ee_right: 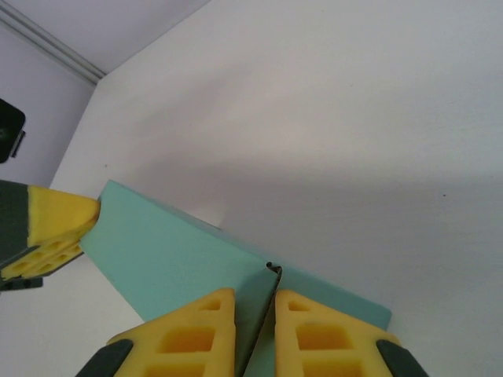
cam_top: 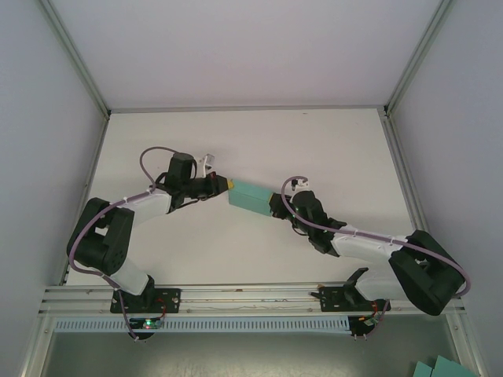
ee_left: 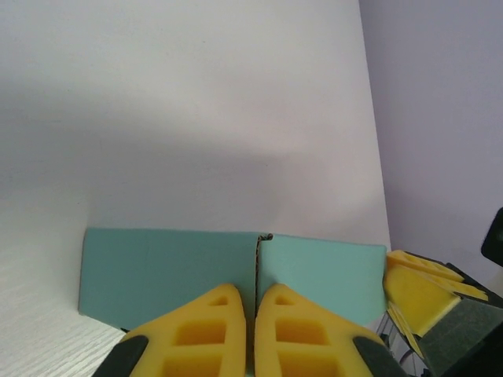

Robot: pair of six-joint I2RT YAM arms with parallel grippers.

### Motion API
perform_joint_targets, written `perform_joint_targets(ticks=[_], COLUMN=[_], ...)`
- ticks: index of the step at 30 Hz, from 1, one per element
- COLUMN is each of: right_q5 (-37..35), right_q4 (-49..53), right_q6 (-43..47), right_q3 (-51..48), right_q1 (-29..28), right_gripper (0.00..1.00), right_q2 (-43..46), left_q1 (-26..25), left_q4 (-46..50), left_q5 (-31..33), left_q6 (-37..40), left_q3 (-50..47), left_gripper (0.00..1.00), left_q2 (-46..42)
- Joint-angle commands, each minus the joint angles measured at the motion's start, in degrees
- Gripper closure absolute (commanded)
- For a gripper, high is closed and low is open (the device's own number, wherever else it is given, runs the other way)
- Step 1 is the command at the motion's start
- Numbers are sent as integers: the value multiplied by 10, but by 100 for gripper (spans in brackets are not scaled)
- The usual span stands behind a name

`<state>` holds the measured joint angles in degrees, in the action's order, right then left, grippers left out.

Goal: Assemble paper box

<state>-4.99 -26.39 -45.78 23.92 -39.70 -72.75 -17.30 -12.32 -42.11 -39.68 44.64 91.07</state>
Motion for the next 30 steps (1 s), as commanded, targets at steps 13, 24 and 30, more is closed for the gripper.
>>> perform_joint_targets(ticks=[13, 24, 30], right_q5=[-14, 226, 231], right_q4=[327, 453, 609], right_q6=[199, 627, 797], right_q3=[158, 300, 447], right_q1=[56, 55, 51], right_gripper=[39, 1, 1], right_q2=[63, -39, -191], left_q1=[-21, -18, -17], left_q4=[245, 344, 363], left_q5=[127, 398, 454], left_q6=[87, 83, 73], left_q3=[146, 89, -15], left_gripper=[0, 0, 0], left_q2=[-47, -162, -247])
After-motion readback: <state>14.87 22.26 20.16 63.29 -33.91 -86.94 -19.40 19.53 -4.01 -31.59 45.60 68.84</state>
